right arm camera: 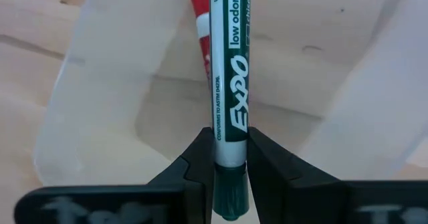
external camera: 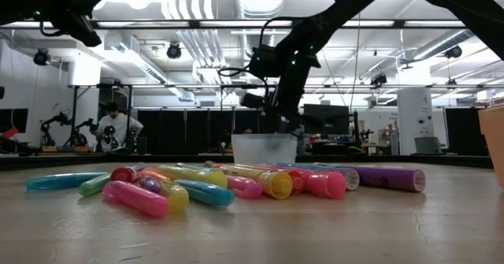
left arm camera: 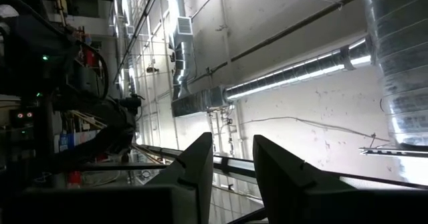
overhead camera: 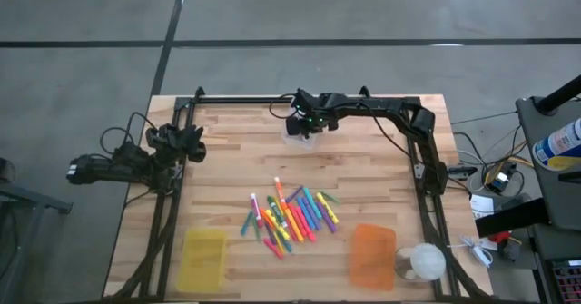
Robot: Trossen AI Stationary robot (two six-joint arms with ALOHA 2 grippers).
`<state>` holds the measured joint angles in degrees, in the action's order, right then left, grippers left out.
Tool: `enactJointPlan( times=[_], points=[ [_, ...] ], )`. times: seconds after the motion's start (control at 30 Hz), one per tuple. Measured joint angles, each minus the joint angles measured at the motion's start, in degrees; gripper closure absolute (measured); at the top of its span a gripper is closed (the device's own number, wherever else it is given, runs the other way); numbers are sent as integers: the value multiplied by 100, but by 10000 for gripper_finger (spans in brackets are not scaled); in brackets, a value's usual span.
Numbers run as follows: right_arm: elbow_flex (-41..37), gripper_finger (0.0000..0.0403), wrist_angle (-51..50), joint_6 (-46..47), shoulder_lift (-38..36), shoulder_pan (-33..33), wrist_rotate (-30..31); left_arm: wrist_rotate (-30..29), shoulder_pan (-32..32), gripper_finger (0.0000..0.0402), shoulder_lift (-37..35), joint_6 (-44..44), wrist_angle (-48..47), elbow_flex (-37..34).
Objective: Pick & Place Markers
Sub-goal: Put the top green and white marker pen into the white bin, then put the orange and white marker pen into the white bin
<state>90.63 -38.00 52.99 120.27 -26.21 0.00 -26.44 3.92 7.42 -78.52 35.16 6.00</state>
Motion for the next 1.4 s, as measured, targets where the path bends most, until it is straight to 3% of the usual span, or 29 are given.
enactJointPlan(
  times=[0.7,1.0,1.4],
  points=[
    [94,267,56,-395,-130,-15,-43,185,0,300,0,-149,0,0],
    [888,259,54,-1017,-303,188,-519,549,0,300,7,-262,-59,0],
    [2177,281,-106,-1176,-321,1154,-772,608,0,300,44,-415,-177,0]
  ],
)
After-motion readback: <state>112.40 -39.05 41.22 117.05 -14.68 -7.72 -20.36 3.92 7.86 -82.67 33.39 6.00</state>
